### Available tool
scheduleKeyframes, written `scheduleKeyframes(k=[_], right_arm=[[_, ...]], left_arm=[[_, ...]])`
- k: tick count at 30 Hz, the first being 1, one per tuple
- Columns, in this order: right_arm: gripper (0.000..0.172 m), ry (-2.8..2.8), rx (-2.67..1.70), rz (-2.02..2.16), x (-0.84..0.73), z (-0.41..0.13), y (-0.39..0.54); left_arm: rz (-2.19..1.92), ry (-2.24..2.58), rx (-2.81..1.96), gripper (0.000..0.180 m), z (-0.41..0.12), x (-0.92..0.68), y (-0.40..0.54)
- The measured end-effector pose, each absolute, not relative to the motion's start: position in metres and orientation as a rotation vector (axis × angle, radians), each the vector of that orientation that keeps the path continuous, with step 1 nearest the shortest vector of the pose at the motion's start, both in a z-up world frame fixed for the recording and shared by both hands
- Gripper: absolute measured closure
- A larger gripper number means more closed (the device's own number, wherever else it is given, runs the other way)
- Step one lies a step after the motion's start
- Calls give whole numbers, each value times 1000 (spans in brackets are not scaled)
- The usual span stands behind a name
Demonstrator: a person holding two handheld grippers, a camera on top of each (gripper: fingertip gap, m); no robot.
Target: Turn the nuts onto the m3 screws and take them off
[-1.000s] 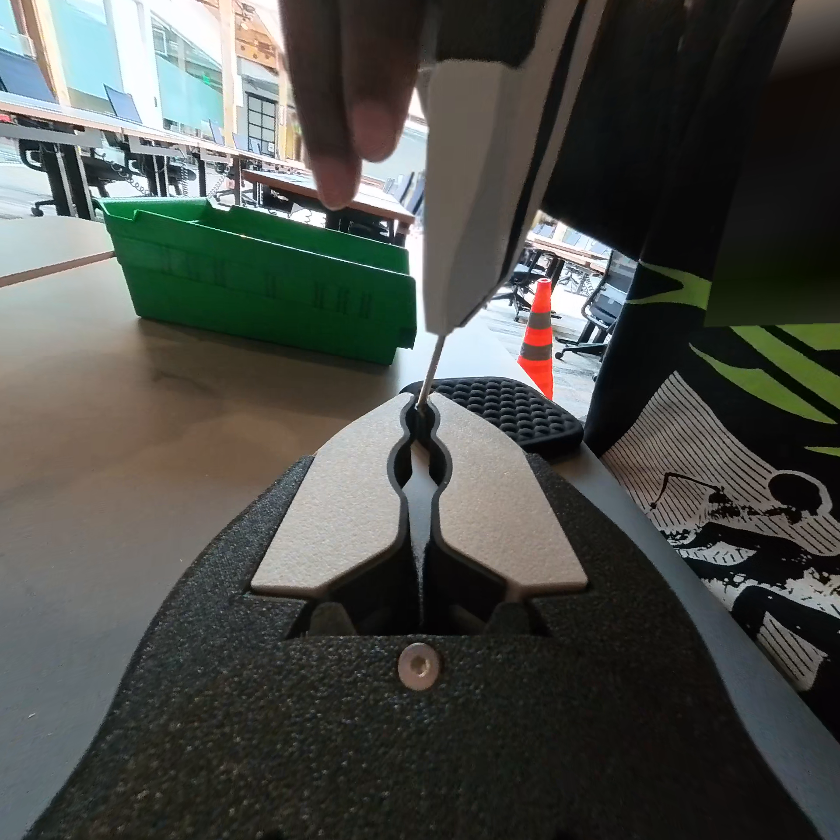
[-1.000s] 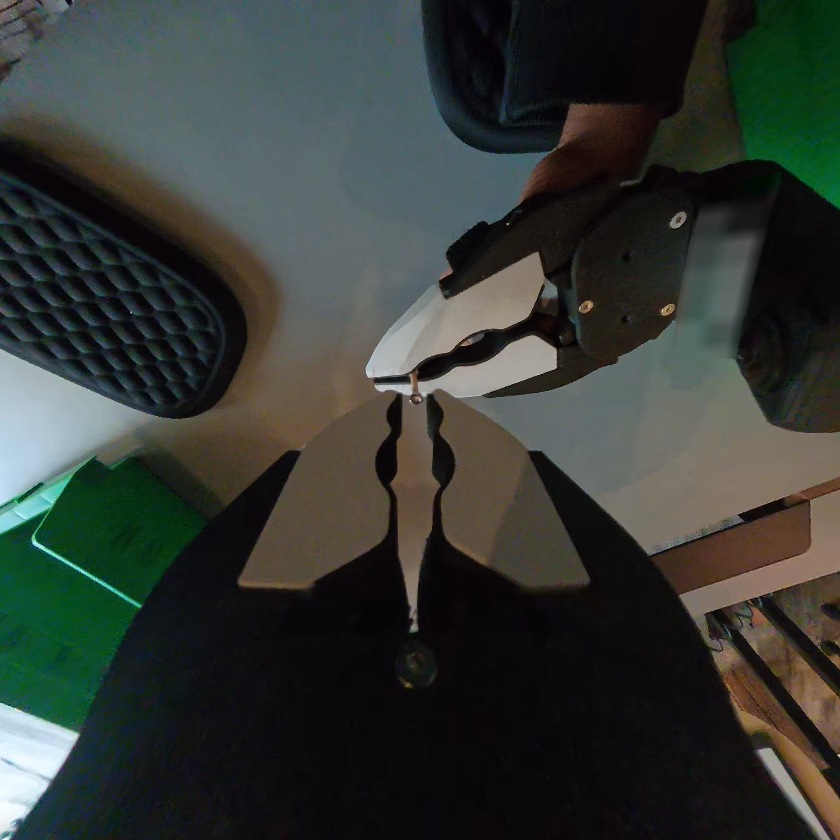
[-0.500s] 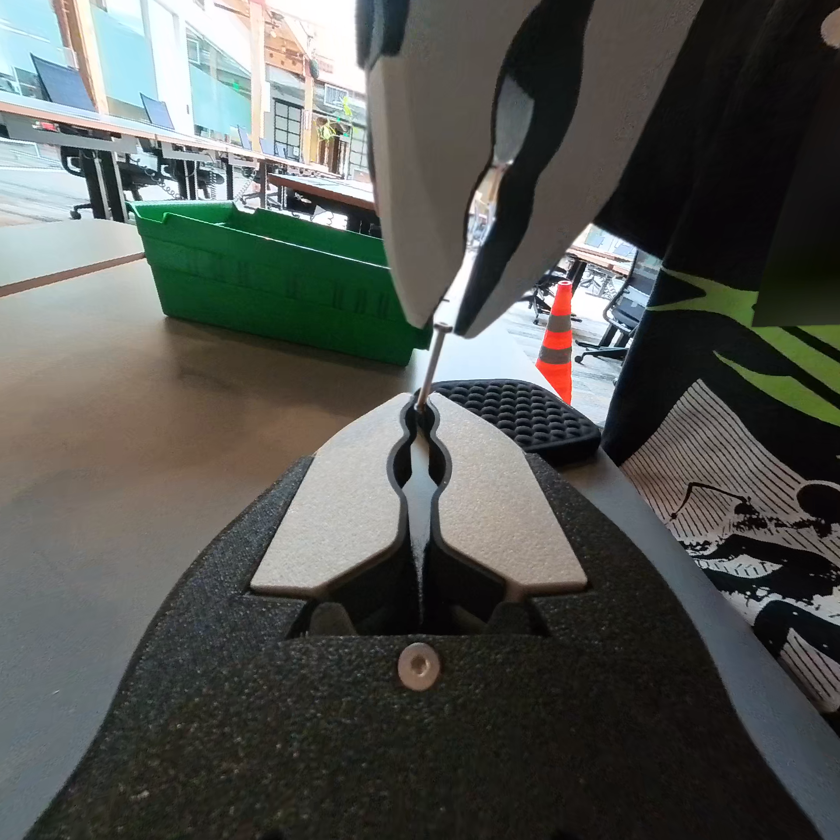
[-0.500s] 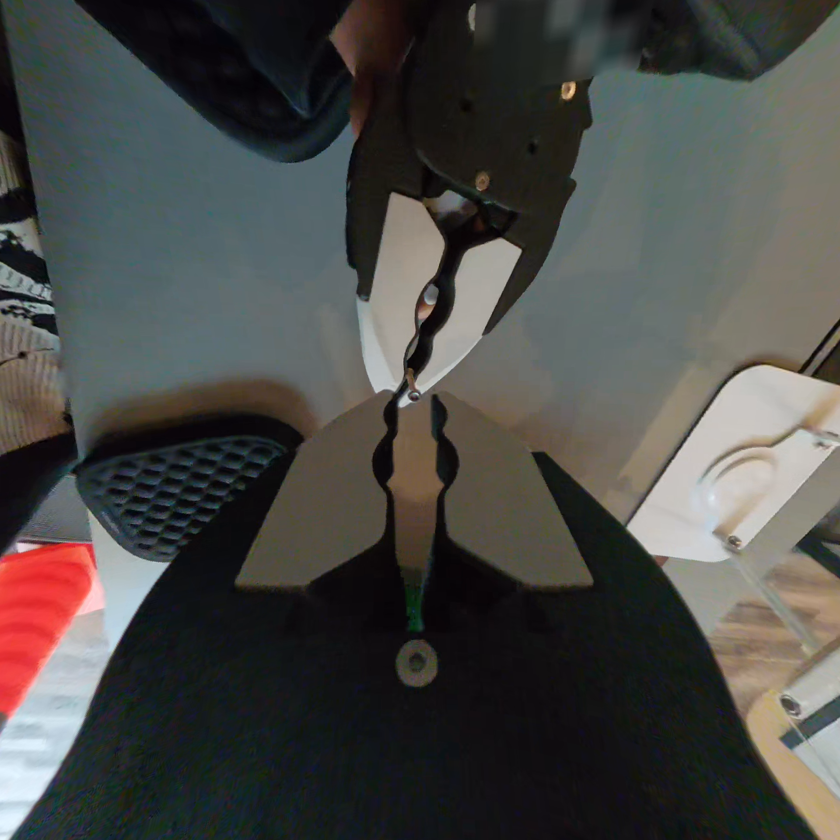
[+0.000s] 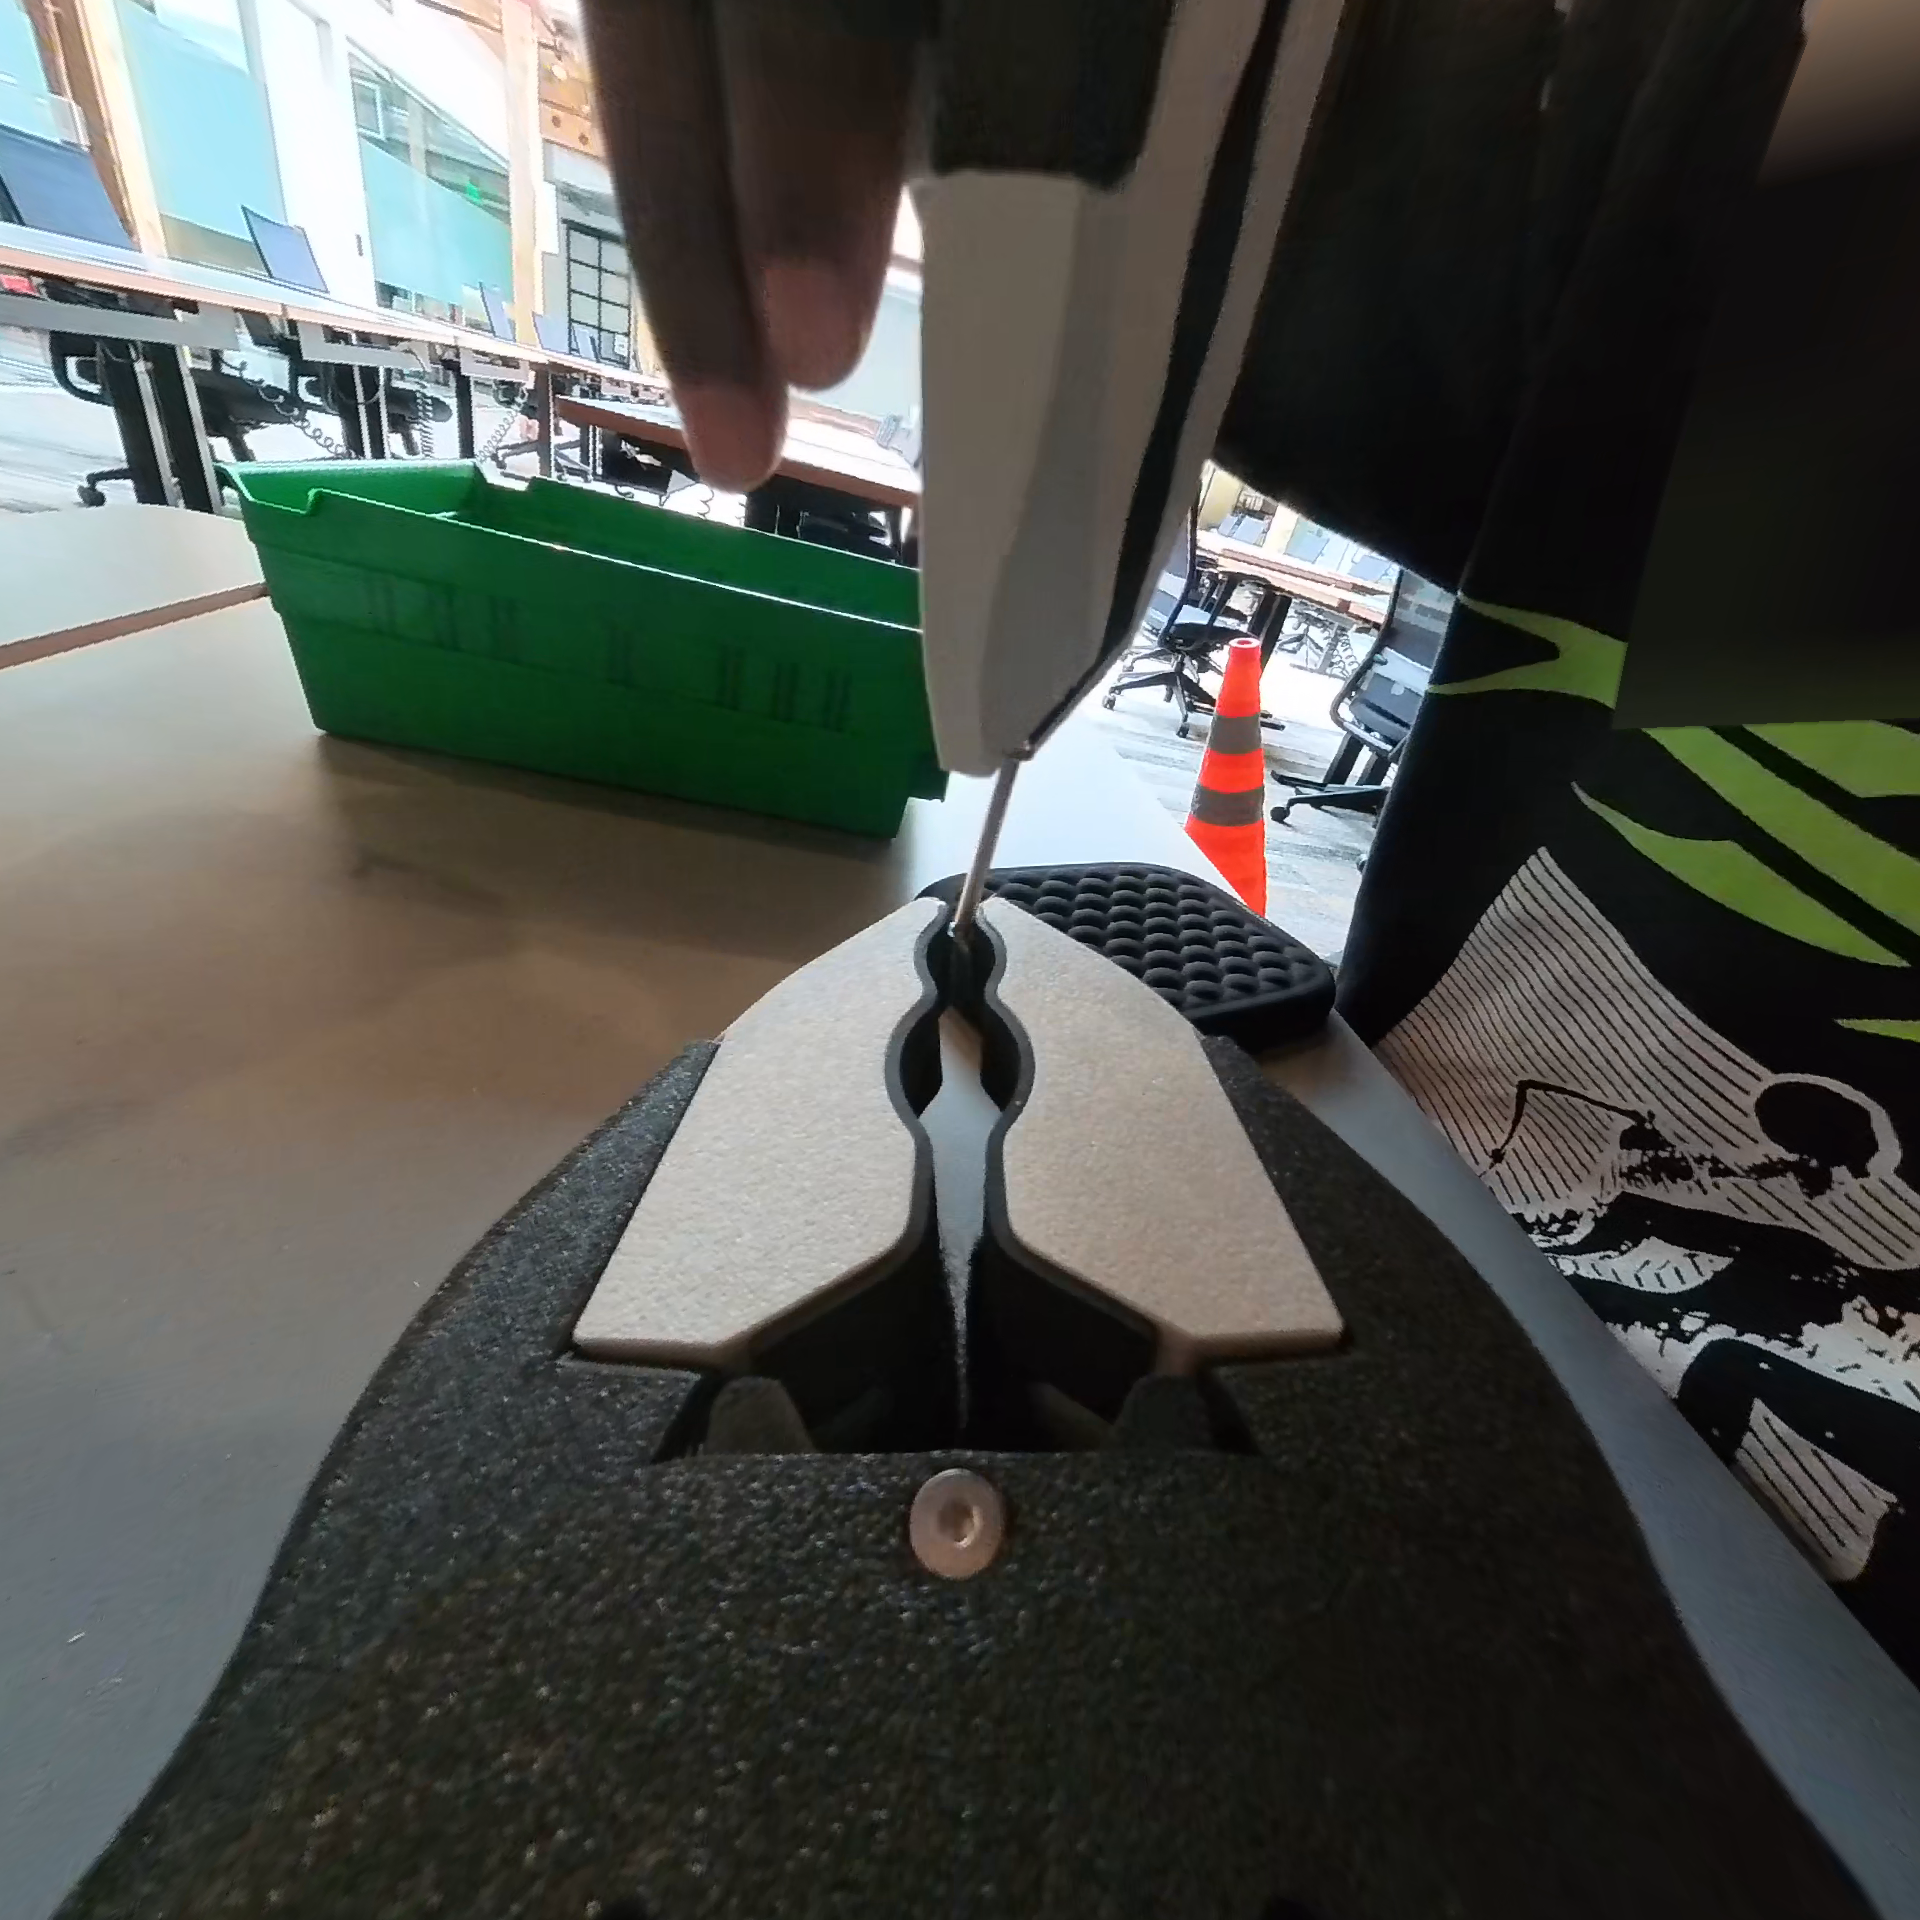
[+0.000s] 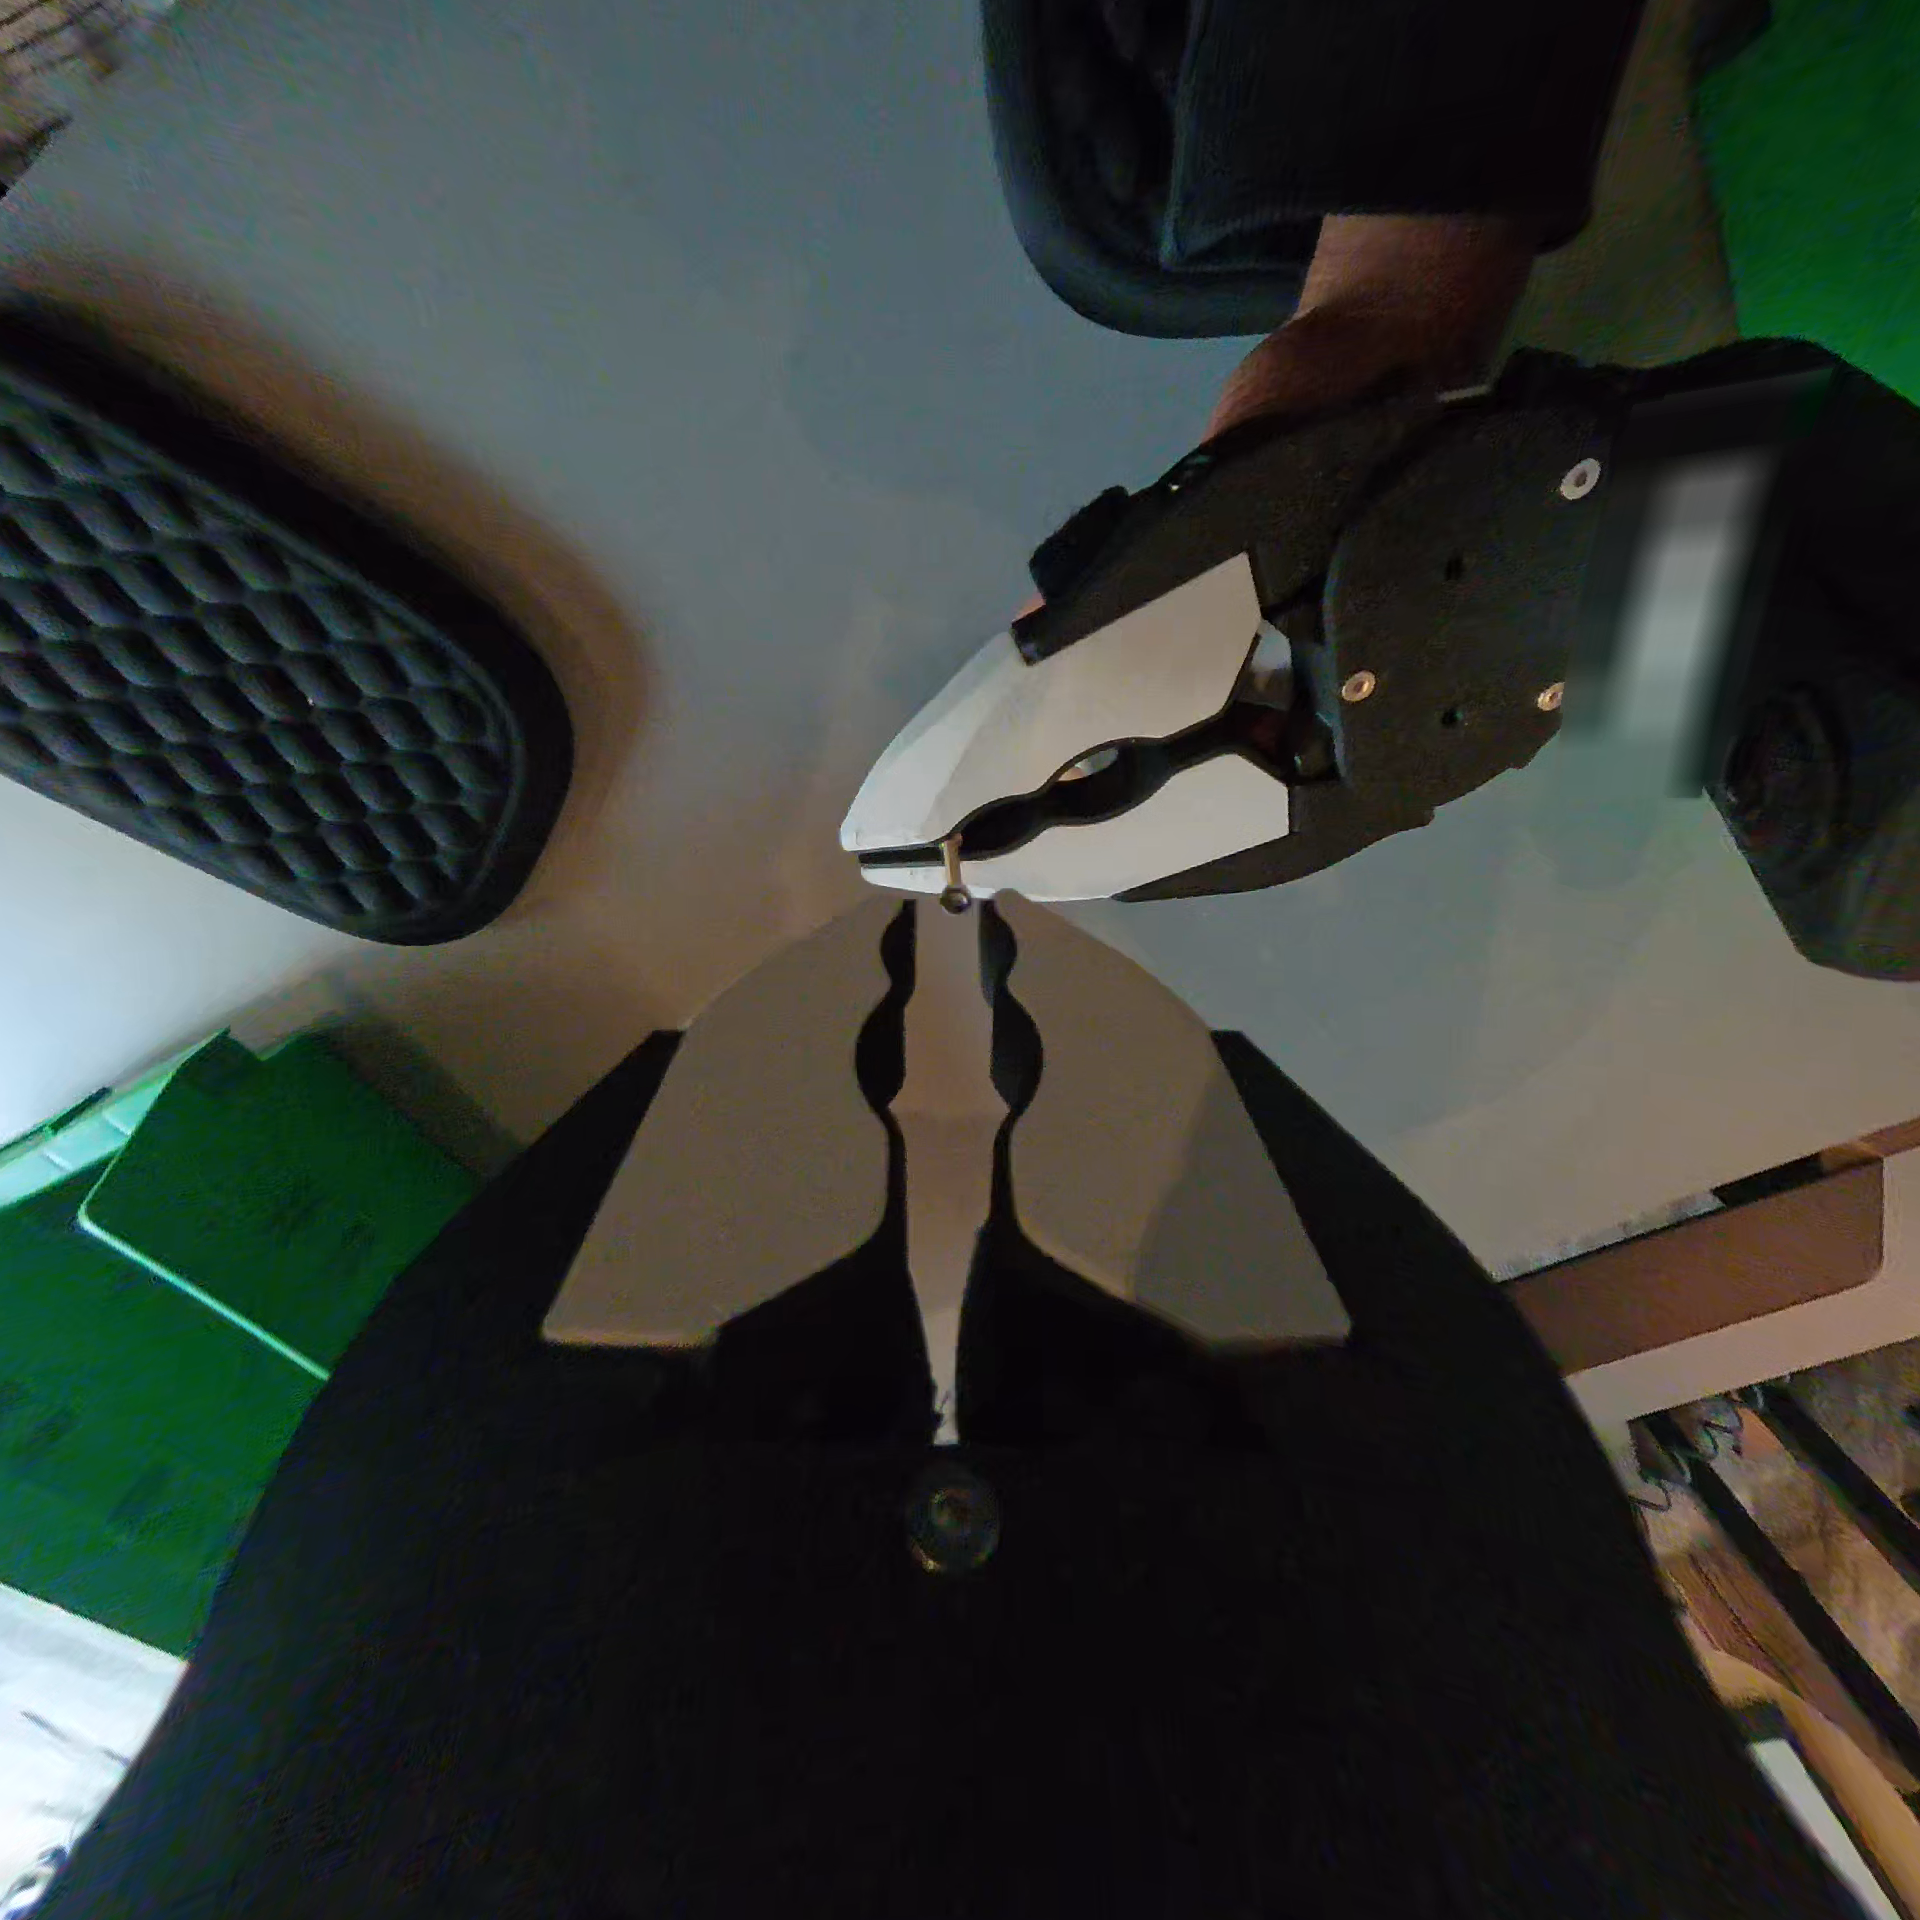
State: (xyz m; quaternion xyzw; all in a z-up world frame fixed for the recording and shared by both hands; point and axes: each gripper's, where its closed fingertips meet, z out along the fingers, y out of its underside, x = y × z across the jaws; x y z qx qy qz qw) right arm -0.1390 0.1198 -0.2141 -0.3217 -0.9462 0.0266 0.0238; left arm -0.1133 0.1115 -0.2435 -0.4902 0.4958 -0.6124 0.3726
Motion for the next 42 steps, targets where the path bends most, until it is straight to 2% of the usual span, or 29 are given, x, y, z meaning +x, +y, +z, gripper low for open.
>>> scheduleKeyframes(k=[4, 13, 16, 21, 25, 27, 38, 42], right_arm=[[167, -2880, -1086, 74, -140, -214, 121], [168, -2212, -2010, -40, -136, -215, 128], [163, -2049, -2117, -27, -137, -216, 128], [141, -2278, -1816, -13, -142, -209, 131], [143, -2708, -1251, 91, -140, -204, 117], [147, -2816, -1104, 109, -139, -206, 114], [165, -2955, -991, 66, -139, -215, 117], [167, -2892, -1125, 89, -140, -215, 118]], left_arm=[[-1561, 1262, -1261, 180, -243, -113, 113], [-1507, 1227, -1297, 180, -245, -112, 119], [-1503, 1229, -1296, 180, -245, -111, 119], [-1514, 1255, -1281, 180, -245, -111, 116], [-1531, 1263, -1274, 180, -245, -111, 114], [-1536, 1267, -1271, 180, -245, -111, 113], [-1543, 1284, -1261, 180, -245, -111, 111], [-1531, 1274, -1265, 180, -245, -111, 113]])
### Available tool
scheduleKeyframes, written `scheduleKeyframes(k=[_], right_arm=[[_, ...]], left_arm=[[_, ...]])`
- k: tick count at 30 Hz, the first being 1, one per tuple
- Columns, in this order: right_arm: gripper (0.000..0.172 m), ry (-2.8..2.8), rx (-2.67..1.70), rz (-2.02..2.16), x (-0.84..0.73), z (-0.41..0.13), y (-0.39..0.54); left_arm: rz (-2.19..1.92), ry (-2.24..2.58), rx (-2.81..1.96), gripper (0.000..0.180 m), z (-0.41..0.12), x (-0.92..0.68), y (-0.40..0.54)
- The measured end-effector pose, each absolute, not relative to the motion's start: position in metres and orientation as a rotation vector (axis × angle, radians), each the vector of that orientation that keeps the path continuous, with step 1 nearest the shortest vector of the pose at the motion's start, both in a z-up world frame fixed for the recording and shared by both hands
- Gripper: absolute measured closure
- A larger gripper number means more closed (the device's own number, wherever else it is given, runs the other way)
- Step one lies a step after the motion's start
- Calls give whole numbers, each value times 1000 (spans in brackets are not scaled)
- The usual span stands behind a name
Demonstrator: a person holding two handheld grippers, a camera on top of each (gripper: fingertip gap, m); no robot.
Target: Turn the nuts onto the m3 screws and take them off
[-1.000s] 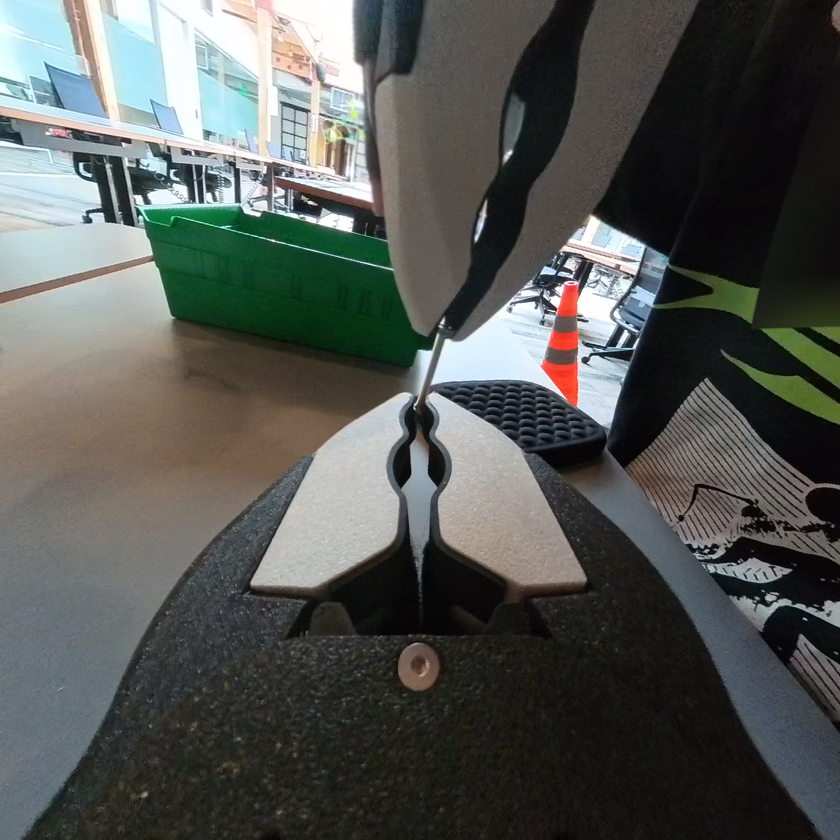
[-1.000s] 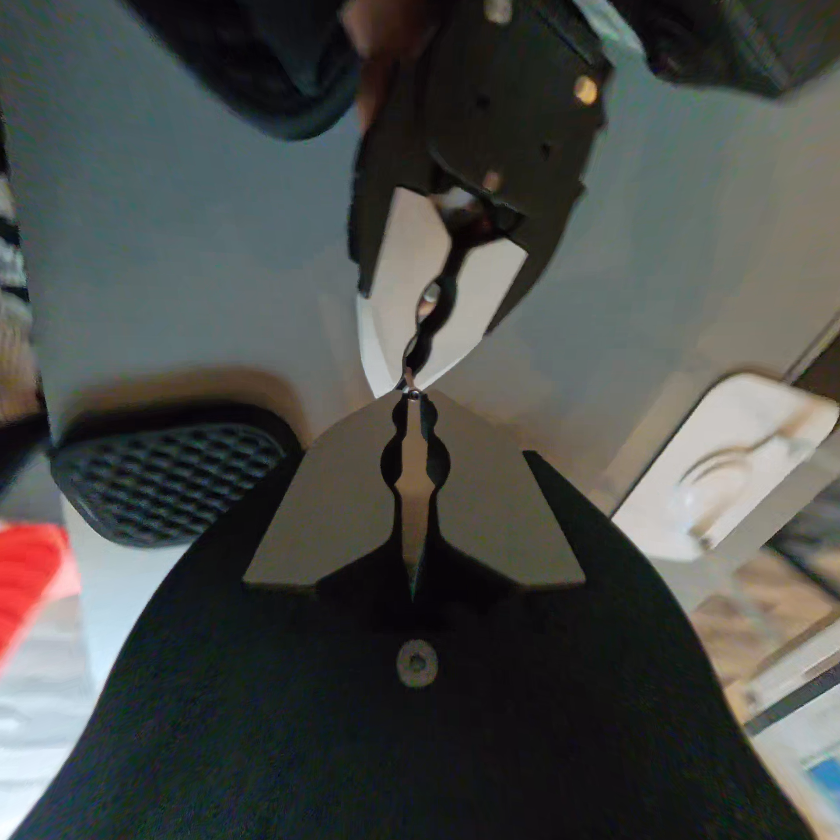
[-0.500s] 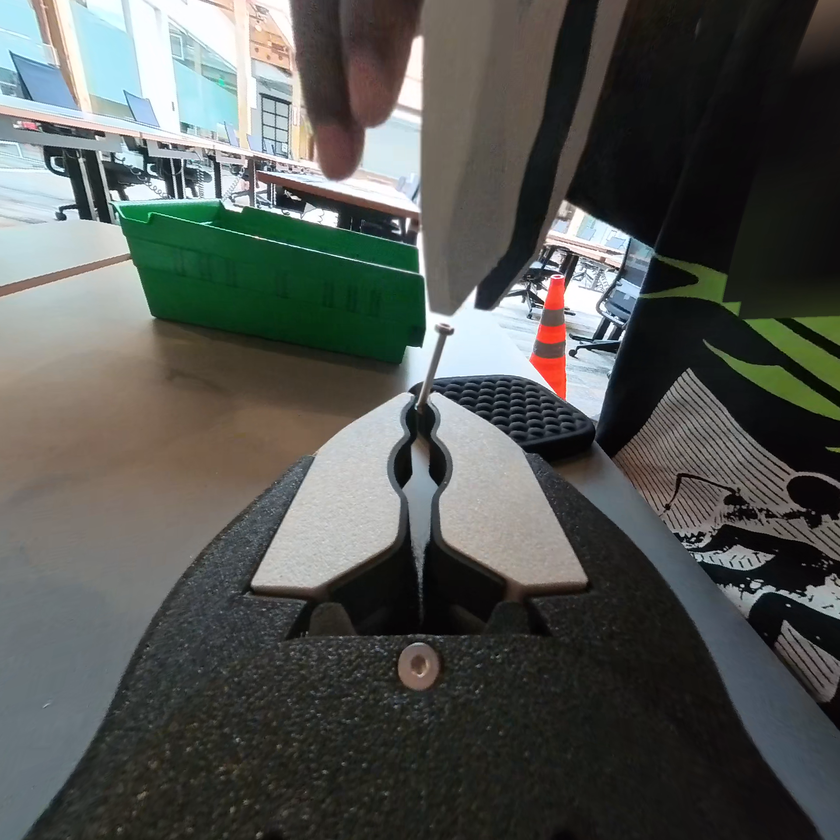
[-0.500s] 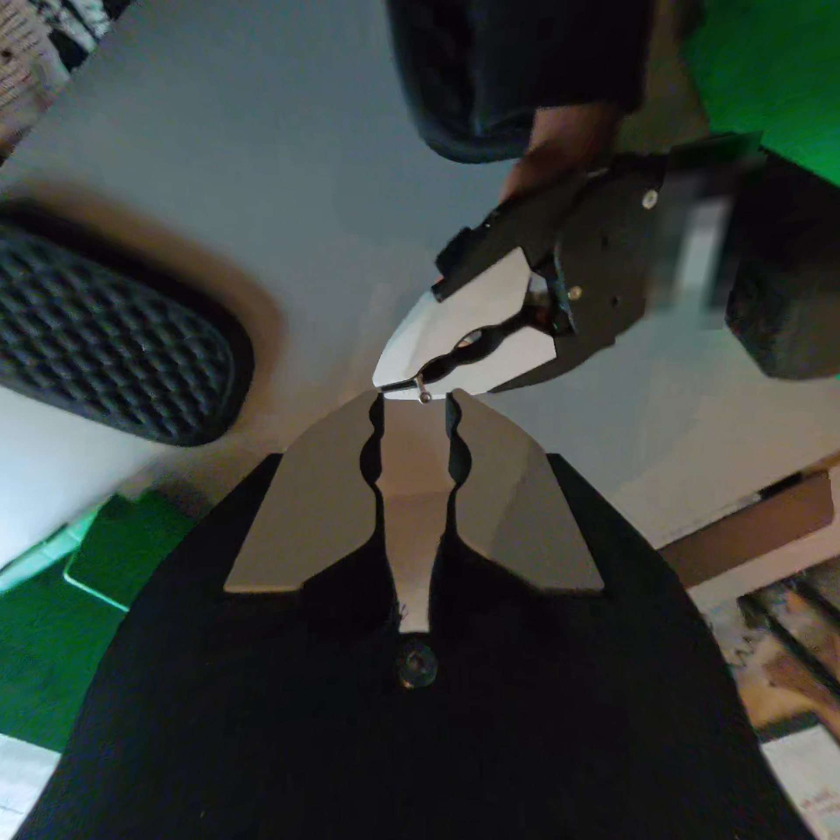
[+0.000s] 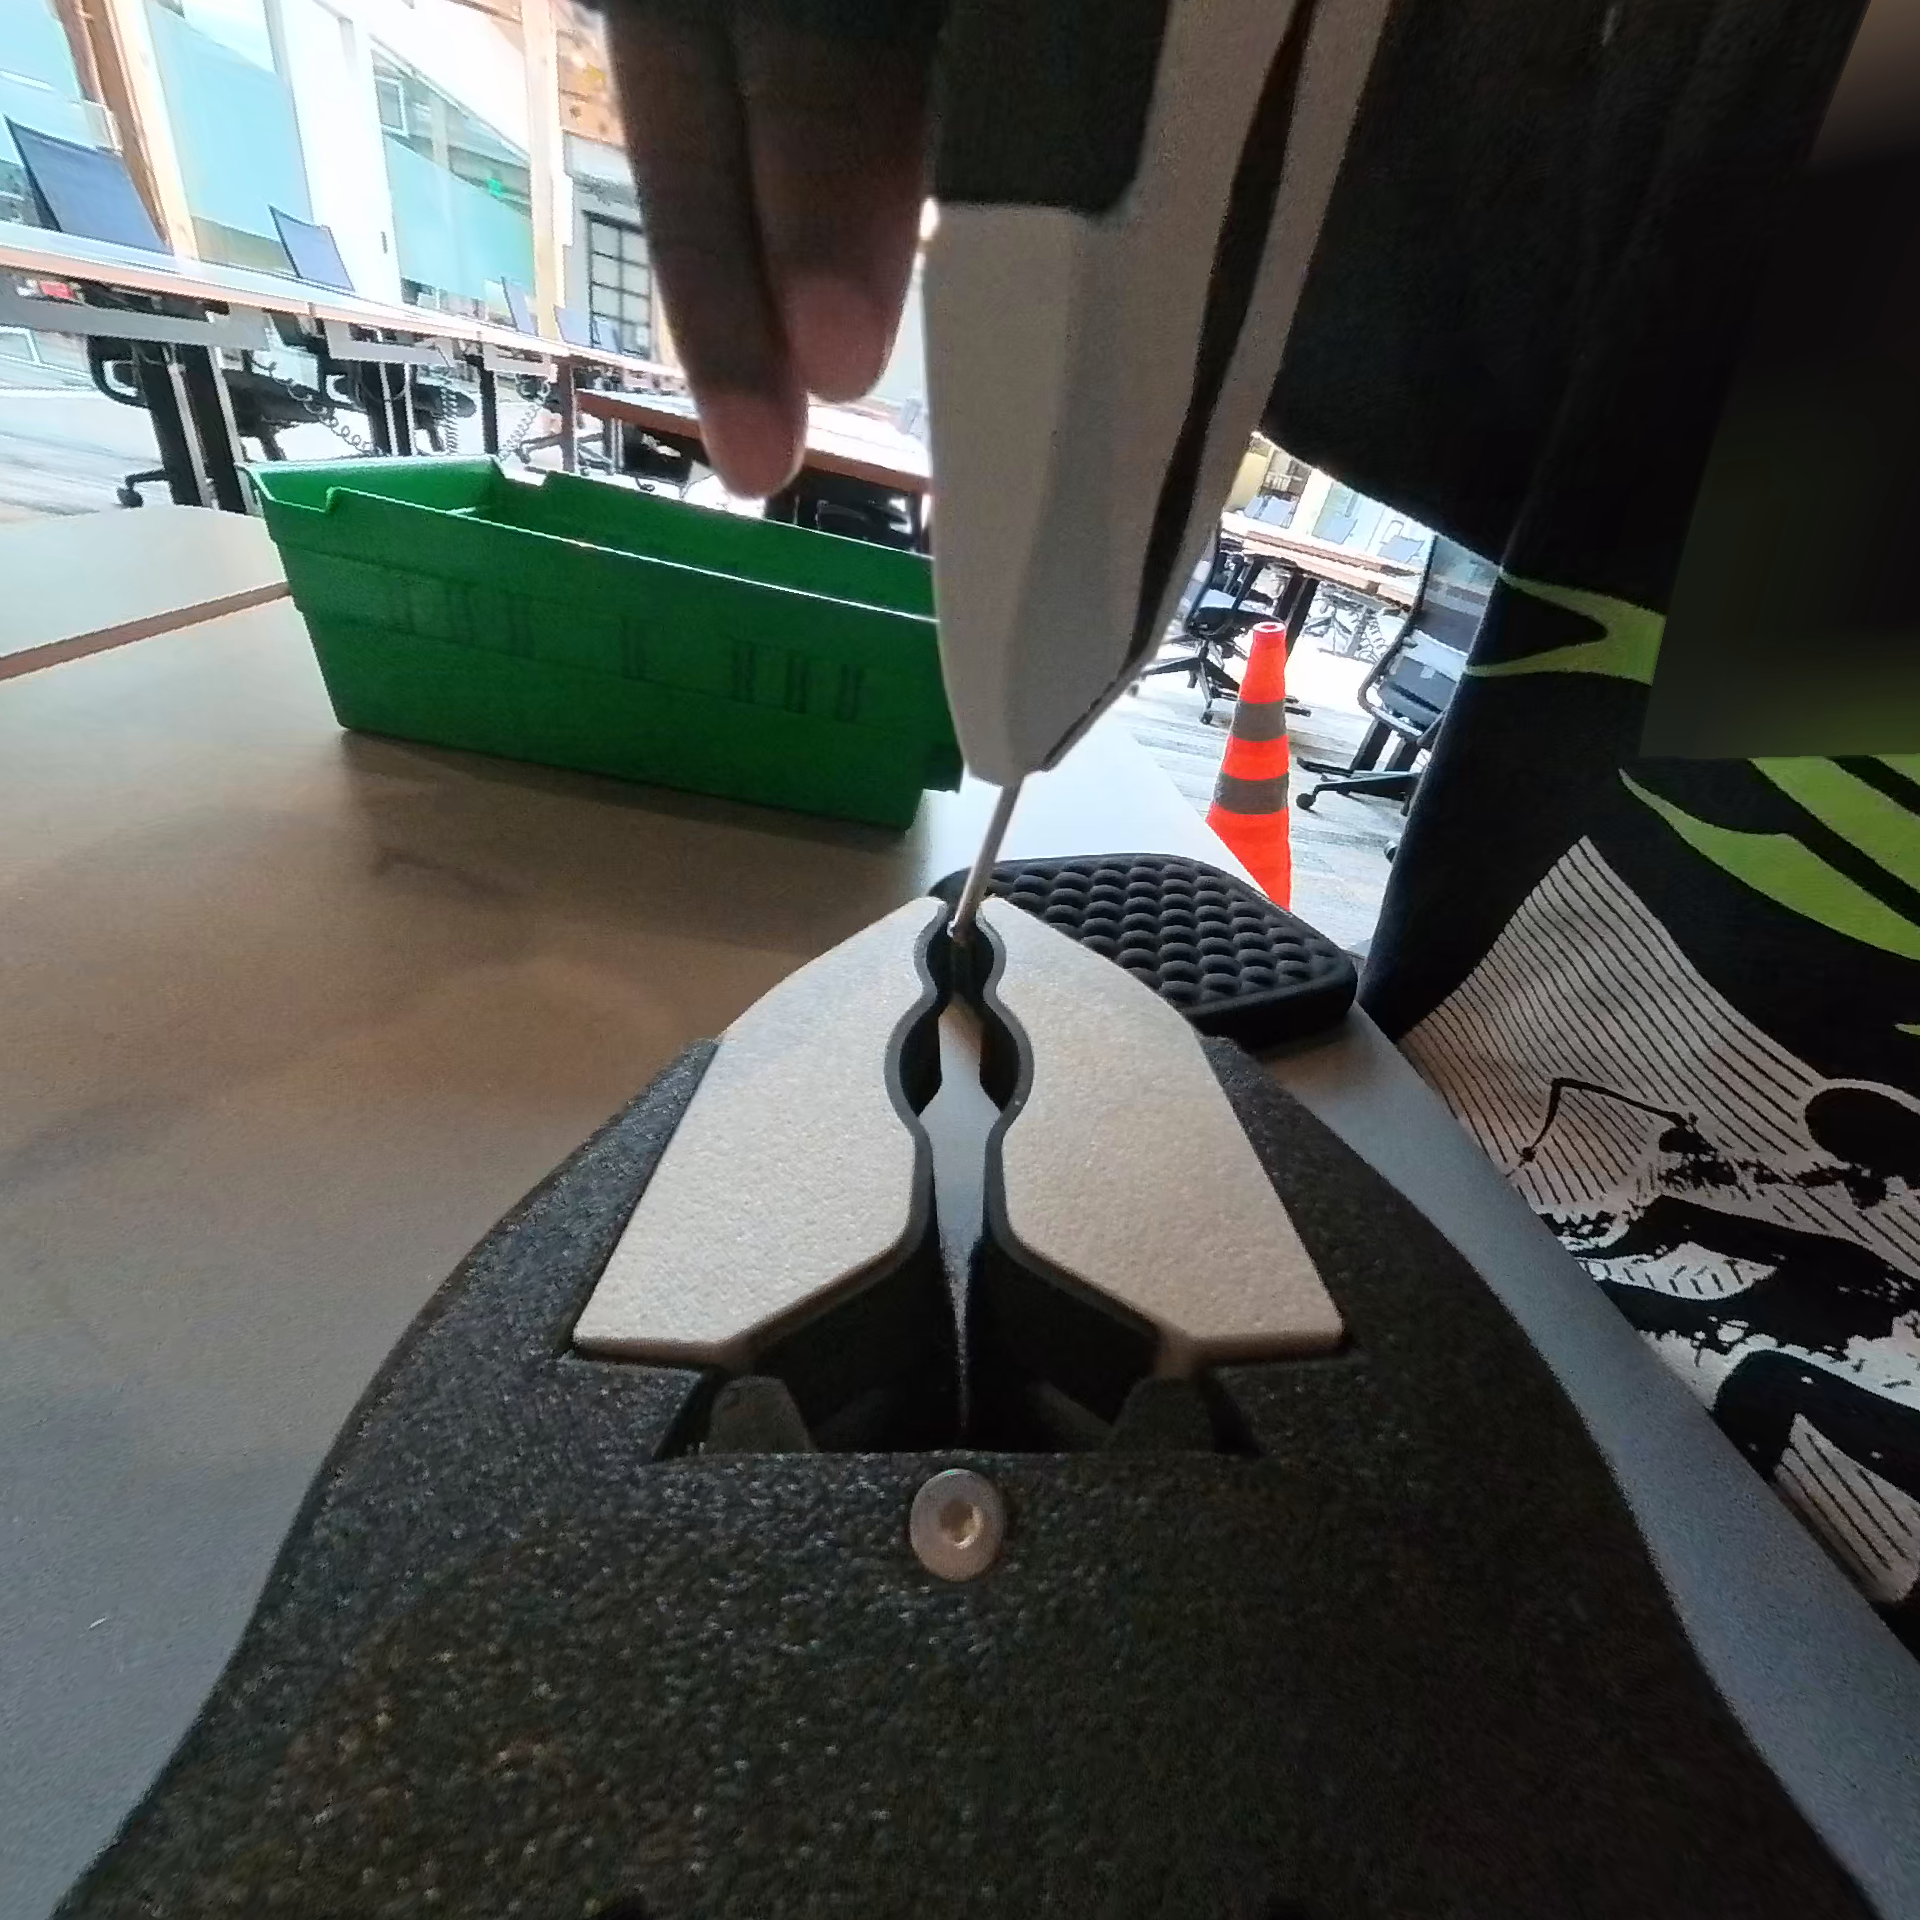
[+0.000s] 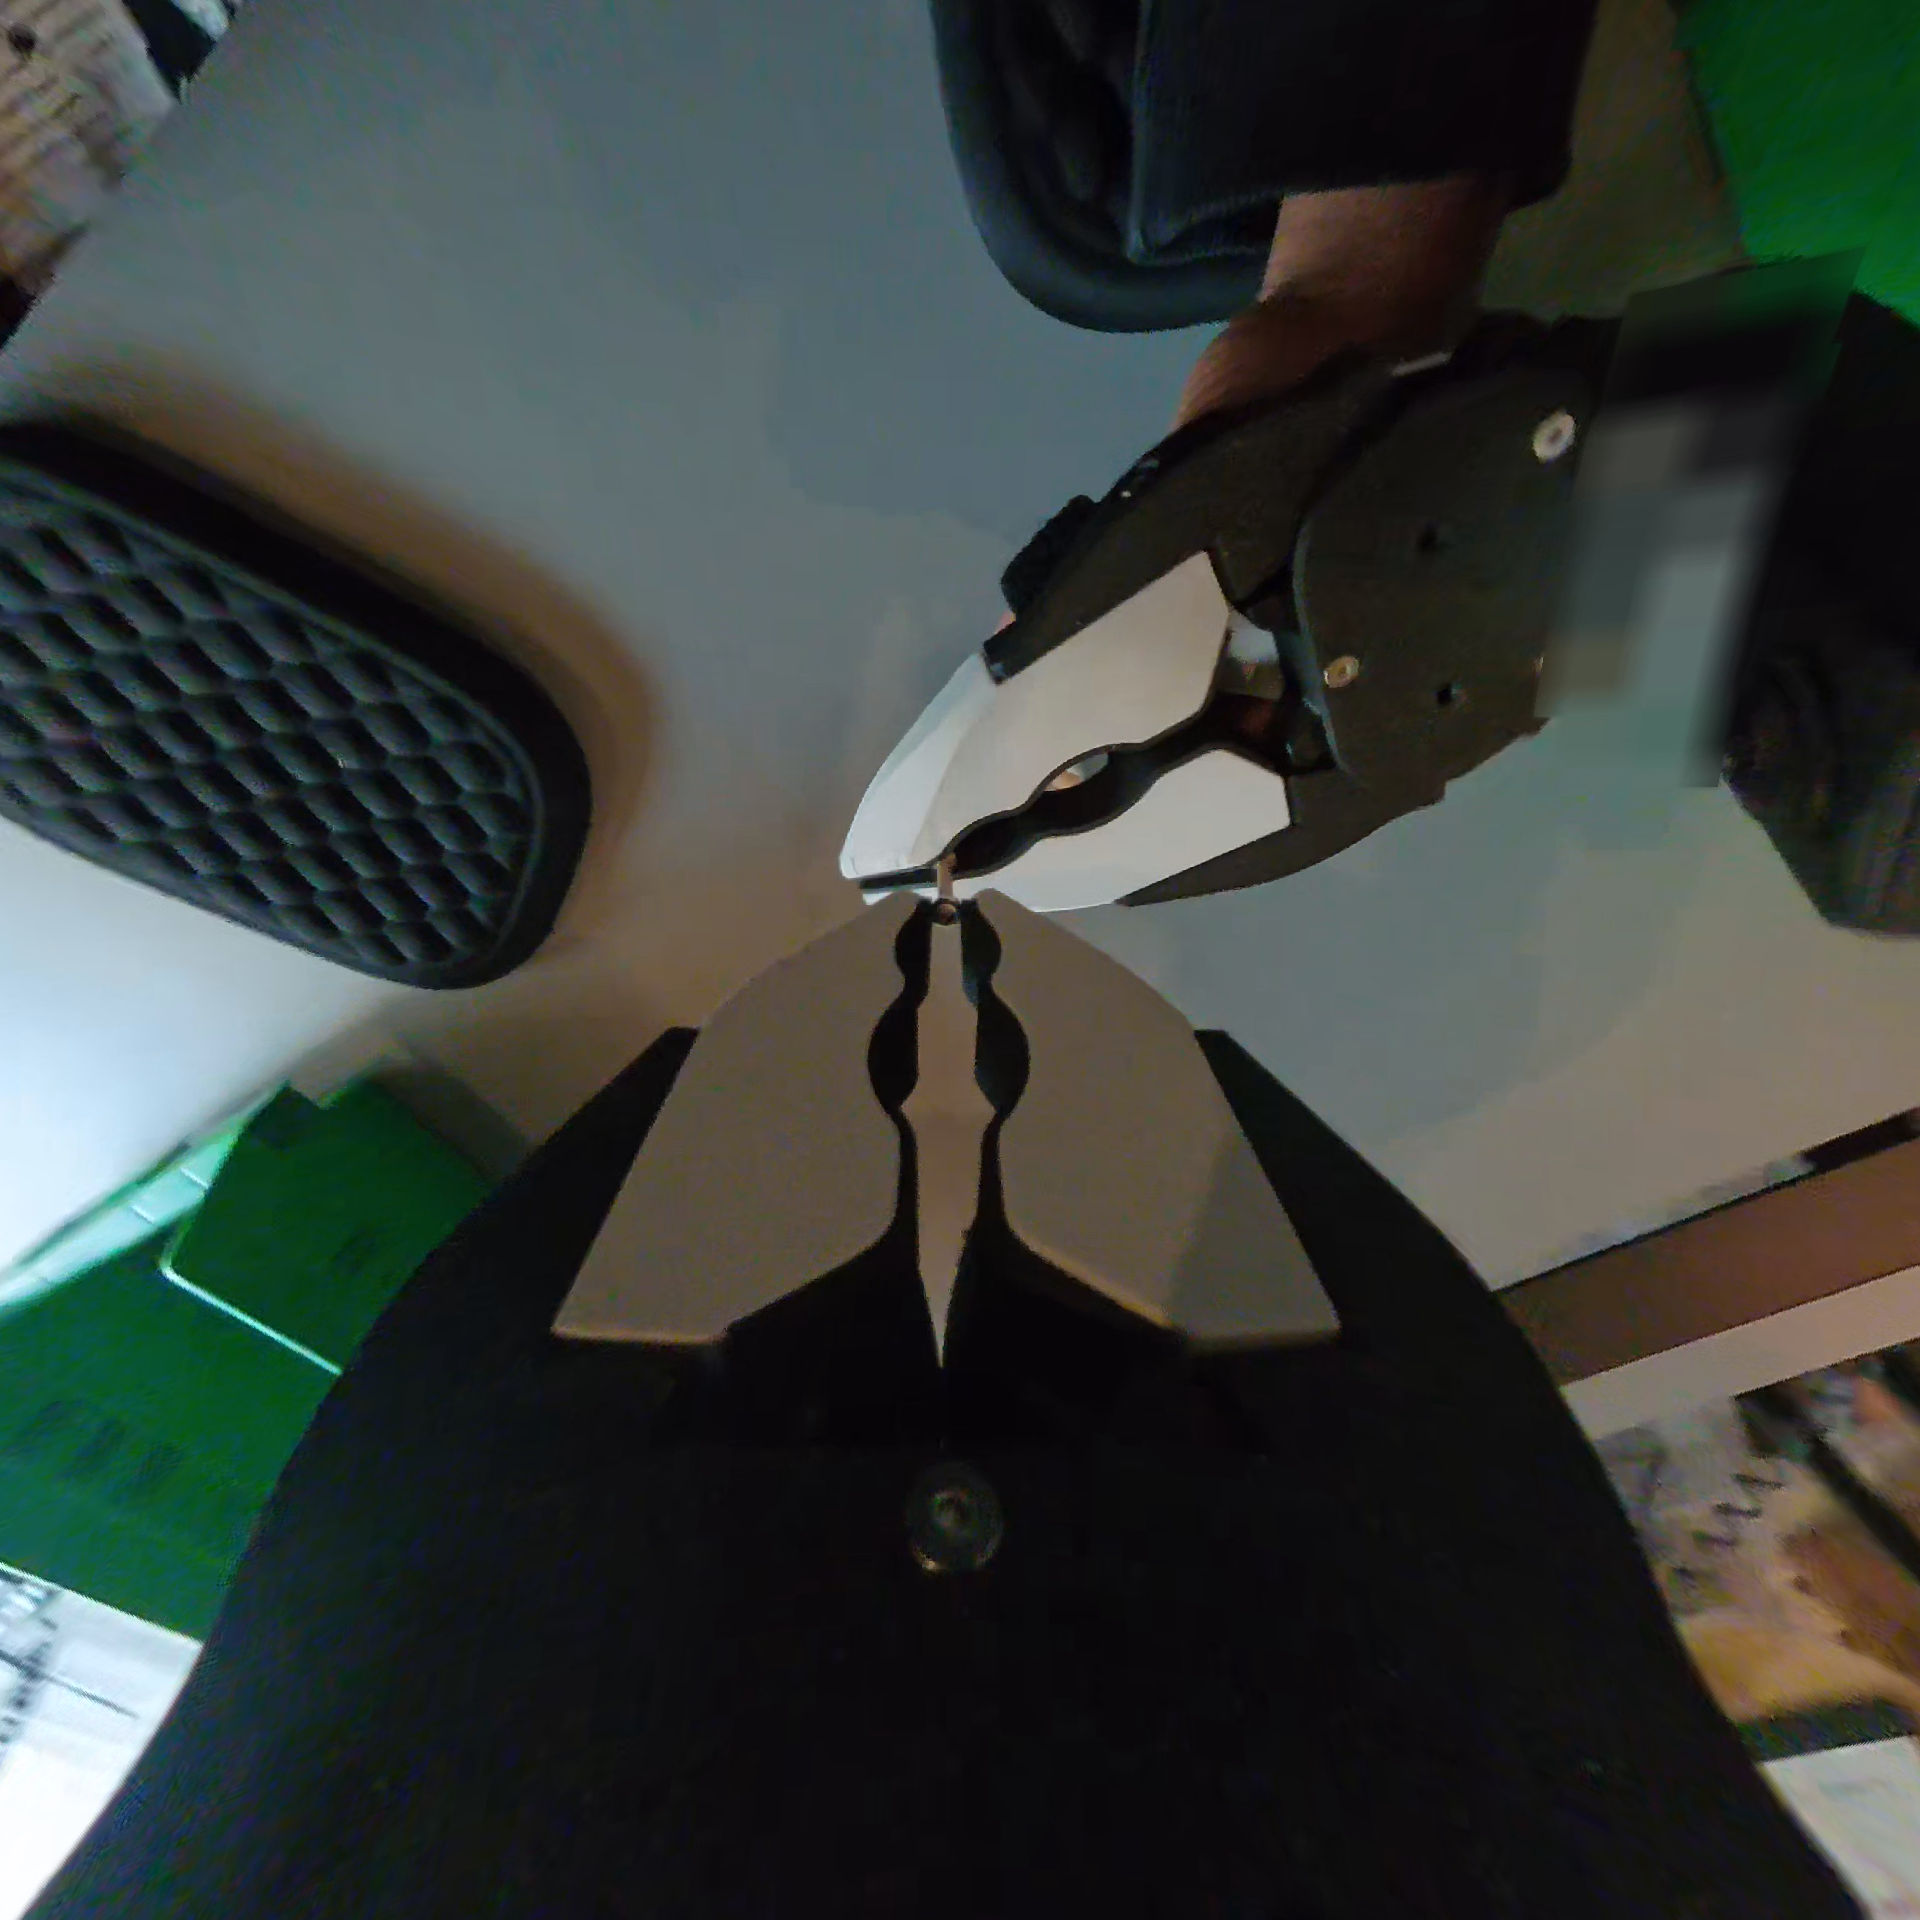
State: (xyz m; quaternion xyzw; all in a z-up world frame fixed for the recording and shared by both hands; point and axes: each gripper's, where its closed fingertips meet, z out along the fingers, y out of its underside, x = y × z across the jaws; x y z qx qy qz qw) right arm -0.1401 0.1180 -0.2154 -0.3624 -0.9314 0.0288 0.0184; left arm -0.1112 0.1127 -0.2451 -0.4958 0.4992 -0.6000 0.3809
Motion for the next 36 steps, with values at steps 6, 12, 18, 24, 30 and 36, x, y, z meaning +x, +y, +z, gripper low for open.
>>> scheduleKeyframes(k=[6, 12, 18, 24, 30, 36], right_arm=[[168, -2597, -1624, 65, -136, -216, 124], [168, -2138, -2121, 54, -134, -218, 127], [159, -1984, -2220, 59, -133, -218, 127], [135, -2470, -1629, 53, -135, -206, 127], [152, -2806, -1140, 20, -131, -211, 123], [161, -2845, -1060, 36, -138, -216, 122]], left_arm=[[-1485, 1235, -1287, 180, -246, -111, 119], [-1406, 1216, -1318, 180, -248, -109, 123], [-1392, 1217, -1318, 180, -249, -108, 124], [-1412, 1233, -1309, 180, -249, -108, 122], [-1427, 1240, -1305, 180, -249, -109, 120], [-1430, 1246, -1302, 180, -249, -109, 120]])
